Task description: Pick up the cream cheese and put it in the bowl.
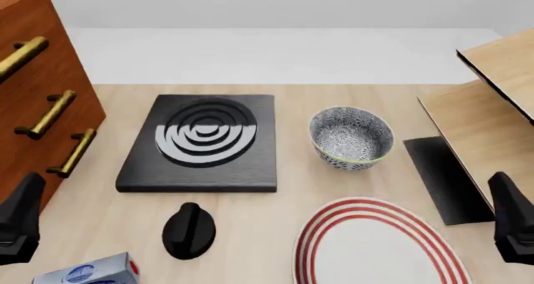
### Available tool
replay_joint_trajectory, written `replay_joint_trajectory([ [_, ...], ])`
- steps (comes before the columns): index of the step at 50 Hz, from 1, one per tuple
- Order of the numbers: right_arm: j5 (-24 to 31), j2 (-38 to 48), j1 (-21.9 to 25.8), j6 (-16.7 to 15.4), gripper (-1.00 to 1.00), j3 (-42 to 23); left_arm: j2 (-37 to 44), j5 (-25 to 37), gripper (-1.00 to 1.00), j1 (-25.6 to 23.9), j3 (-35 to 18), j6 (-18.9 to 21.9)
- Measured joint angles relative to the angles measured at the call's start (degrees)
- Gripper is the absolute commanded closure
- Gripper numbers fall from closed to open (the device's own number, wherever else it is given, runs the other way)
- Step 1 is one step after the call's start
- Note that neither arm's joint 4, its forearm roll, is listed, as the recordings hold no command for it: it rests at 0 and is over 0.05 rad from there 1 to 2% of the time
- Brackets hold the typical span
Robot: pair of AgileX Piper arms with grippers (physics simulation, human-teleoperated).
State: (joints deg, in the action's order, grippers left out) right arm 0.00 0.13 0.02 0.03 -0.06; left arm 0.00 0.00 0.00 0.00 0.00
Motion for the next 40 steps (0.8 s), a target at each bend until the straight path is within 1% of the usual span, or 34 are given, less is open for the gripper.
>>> replay_joint_trajectory([
  [15,0.4,0.4,1.1,-1.0,-1.0,-0.2,0.0,0.0,-1.0,0.0,0.0,0.0],
  [22,1.7,0.4,3.9,-2.7,-1.0,-1.7,0.0,0.0,-1.0,0.0,0.0,0.0],
  [25,2.7,0.7,6.1,-3.9,-1.0,-3.1,0.0,0.0,-1.0,0.0,0.0,0.0],
  [32,4.6,3.3,12.8,-6.9,-1.0,-6.8,0.0,0.0,-1.0,0.0,0.0,0.0],
  [40,4.0,9.8,22.1,-10.2,-1.0,-10.2,0.0,0.0,-1.0,0.0,0.0,0.0],
])
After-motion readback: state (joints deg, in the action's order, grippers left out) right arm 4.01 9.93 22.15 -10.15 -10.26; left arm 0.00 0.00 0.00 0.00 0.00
